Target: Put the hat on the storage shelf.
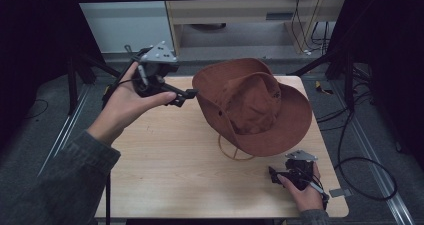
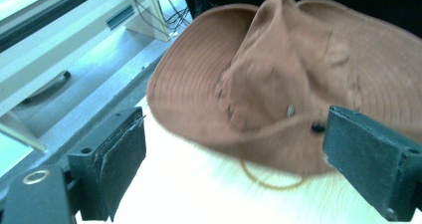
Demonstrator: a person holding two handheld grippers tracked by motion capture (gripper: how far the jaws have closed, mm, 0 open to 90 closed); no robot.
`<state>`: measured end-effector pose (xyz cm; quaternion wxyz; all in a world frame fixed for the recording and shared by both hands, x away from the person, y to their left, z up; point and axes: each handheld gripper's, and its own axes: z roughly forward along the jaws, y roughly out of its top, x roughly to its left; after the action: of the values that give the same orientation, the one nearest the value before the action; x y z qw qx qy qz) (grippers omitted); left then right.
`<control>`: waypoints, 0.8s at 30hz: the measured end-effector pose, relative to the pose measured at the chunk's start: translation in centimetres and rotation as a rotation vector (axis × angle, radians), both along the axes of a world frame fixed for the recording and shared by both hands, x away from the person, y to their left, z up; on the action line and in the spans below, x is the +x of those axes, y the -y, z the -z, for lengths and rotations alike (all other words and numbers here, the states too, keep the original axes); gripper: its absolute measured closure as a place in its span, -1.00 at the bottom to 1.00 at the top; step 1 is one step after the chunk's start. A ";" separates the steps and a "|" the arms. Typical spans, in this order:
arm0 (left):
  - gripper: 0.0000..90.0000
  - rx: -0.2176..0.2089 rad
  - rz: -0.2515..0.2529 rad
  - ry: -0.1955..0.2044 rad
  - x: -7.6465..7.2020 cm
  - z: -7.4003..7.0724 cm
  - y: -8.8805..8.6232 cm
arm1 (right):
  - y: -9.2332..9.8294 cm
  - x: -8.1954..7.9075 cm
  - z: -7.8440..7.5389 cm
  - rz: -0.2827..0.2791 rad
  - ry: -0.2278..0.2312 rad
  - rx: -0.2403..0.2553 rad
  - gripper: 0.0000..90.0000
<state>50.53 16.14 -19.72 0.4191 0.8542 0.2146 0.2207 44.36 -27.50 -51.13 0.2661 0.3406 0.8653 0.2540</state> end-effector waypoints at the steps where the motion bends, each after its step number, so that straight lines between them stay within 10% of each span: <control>1: -0.79 -0.002 -0.006 0.002 -0.2 0.3 -0.6 | 0.0 0.0 0.0 0.000 0.000 -0.001 -0.98; 24: -0.89 0.020 -0.071 -0.113 0.2 12.2 -7.4 | 0.0 0.0 0.0 0.001 0.003 -0.004 -0.98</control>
<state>50.76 23.50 -31.93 0.3895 0.8613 0.2659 0.1892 44.33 -27.51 -51.13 0.2681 0.3402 0.8652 0.2526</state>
